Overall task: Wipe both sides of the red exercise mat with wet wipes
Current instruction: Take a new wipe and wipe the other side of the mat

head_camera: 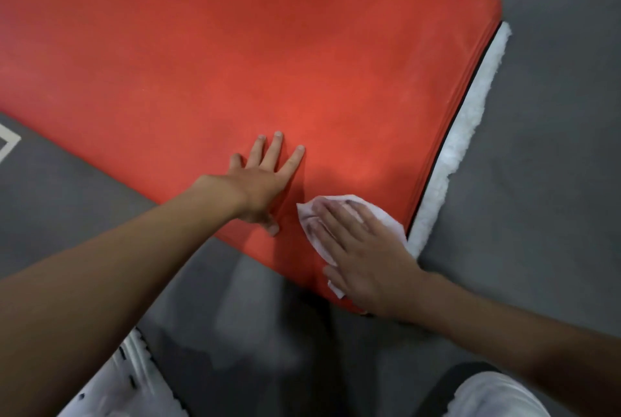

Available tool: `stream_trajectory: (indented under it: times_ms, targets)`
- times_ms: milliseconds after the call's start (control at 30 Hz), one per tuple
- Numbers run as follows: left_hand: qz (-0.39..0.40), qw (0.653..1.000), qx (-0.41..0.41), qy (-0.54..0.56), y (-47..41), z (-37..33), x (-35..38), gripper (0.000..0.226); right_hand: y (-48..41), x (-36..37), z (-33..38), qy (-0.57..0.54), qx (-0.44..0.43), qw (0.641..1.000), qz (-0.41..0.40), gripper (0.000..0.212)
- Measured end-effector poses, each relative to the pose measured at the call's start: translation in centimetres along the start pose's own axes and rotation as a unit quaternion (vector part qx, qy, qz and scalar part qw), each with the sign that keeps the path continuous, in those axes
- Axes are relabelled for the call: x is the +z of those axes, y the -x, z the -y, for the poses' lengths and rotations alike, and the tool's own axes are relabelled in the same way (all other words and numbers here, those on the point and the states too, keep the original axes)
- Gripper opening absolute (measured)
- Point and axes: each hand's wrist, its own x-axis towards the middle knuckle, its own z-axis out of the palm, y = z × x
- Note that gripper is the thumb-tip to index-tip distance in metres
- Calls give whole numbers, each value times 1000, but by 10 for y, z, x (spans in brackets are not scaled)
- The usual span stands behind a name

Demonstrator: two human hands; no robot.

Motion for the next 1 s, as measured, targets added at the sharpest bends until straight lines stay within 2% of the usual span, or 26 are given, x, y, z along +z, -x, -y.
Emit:
stream_trajectory:
  times_ms: [67, 133, 167, 267, 300, 333, 433, 467, 500, 567, 600, 633, 733, 767, 800, 867, 900, 933, 1000]
  targets:
    - [-23, 1000, 3, -7, 2, 2, 1, 145, 10, 5, 20, -7, -83, 996, 20, 70]
    - [-35, 999, 7, -10, 3, 4, 1, 145, 10, 3, 11, -3, -181, 983, 30, 64]
    - [-39, 999, 7, -10, 3, 5, 1, 145, 4, 1, 1, -1, -178, 984, 21, 61]
    - [-39, 999, 4, -5, 3, 4, -1, 146, -16, -3, -12, -3, -27, 1000, -4, 62]
    - [-39, 999, 1, -2, 3, 3, -2, 145, -16, -2, -3, -10, -9, 1000, 8, 64]
    - [-37, 999, -1, 0, 3, 3, -3, 145, -12, 1, 10, -22, -22, 999, 16, 67]
    - [-37, 999, 7, 13, 4, 5, -9, 139, -5, 0, 11, -24, -167, 985, 37, 62]
    - [-41, 999, 12, 17, 4, 8, -12, 135, -13, -3, 0, -7, -173, 984, 28, 59]
    - [-49, 999, 16, 19, 5, 10, -15, 131, -24, -3, -12, 8, -146, 989, 15, 58]
    - [-70, 997, 22, 20, 4, 14, -17, 127, -41, -4, -25, 16, -25, 1000, -4, 61]
    - [-81, 996, 22, 21, 4, 15, -18, 127, -42, -4, -18, 3, 3, 1000, 10, 63]
    - [-90, 995, 21, 21, 3, 17, -18, 127, -40, -4, -7, -14, -11, 1000, 22, 66]
    - [-118, 992, 37, 30, -6, 19, -23, 117, -30, -7, -5, -16, -180, 983, 41, 62]
    - [-134, 989, 42, 34, -10, 21, -25, 111, -37, -9, -19, -1, -183, 983, 30, 59]
    - [-147, 987, 44, 35, -15, 21, -29, 107, -47, -8, -37, 6, -144, 990, 13, 58]
    - [-155, 987, 34, 14, -20, 23, -33, 113, -62, -9, -58, 13, -11, 1000, -15, 61]
    - [-150, 988, 27, -4, -22, 23, -35, 118, -62, -7, -54, 7, 16, 1000, 7, 64]
    - [-141, 989, 25, -19, -26, 23, -36, 122, -57, -4, -42, -4, 4, 1000, 29, 66]
    - [-109, 993, 38, -8, -34, 24, -41, 127, -41, -2, -24, -21, -115, 992, 48, 65]
